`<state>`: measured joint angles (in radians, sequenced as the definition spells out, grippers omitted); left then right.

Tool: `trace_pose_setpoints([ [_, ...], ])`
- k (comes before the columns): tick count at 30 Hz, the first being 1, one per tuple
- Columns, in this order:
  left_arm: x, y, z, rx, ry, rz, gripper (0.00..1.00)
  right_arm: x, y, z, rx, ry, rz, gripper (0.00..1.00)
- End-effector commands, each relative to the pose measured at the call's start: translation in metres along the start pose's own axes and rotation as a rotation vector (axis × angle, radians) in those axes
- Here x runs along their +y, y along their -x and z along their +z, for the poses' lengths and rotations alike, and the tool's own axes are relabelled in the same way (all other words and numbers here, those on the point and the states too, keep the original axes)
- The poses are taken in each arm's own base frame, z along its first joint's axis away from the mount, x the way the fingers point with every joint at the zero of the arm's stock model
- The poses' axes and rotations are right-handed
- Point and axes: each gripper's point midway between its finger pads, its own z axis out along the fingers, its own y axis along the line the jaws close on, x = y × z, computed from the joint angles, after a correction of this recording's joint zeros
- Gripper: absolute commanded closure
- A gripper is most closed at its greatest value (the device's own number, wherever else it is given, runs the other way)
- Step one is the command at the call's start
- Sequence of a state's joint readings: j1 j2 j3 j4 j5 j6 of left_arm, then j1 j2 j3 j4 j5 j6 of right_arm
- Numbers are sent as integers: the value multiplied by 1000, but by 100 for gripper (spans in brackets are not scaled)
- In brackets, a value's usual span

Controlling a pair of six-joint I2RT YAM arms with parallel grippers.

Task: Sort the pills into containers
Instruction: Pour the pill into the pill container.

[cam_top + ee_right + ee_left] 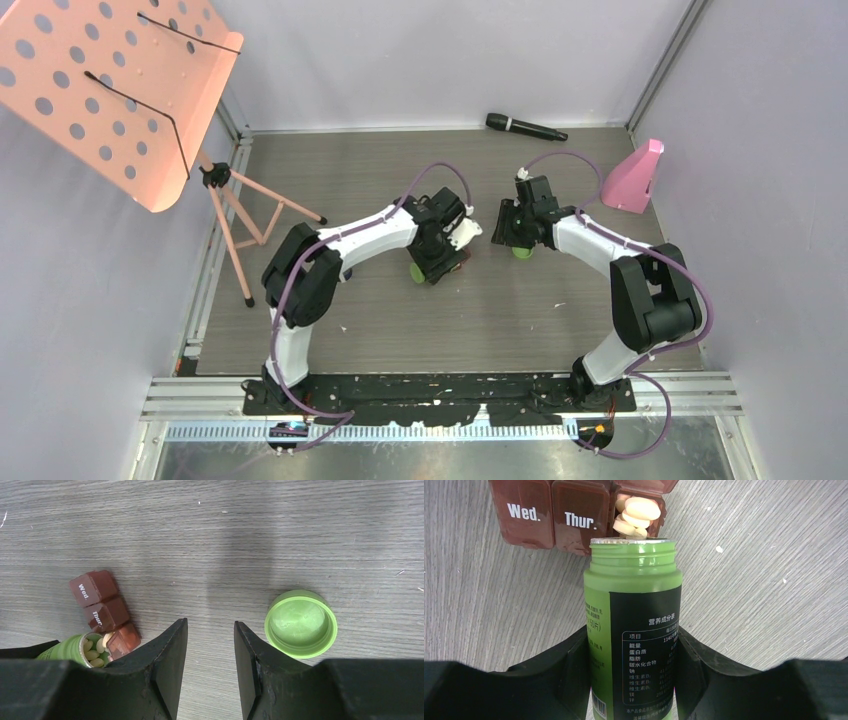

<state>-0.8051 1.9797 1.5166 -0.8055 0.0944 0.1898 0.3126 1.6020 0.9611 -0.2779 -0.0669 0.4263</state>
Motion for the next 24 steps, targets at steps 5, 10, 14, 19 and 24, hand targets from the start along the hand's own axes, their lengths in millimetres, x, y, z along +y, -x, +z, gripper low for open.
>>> trace_pose_setpoints([
  [5,3,20,-16,-150,40,8,100,8,11,-2,-31,24,20,54],
  [10,4,23,-17,-201,57,13,100,8,11,-2,-28,26,23,54],
  [14,5,27,-19,-242,68,20,100,8,10,-2,-28,27,24,54],
  [19,6,29,-18,-275,75,24,100,8,10,-1,-26,27,26,54],
  [24,5,28,-19,-297,81,27,100,7,8,-1,-23,24,26,54],
])
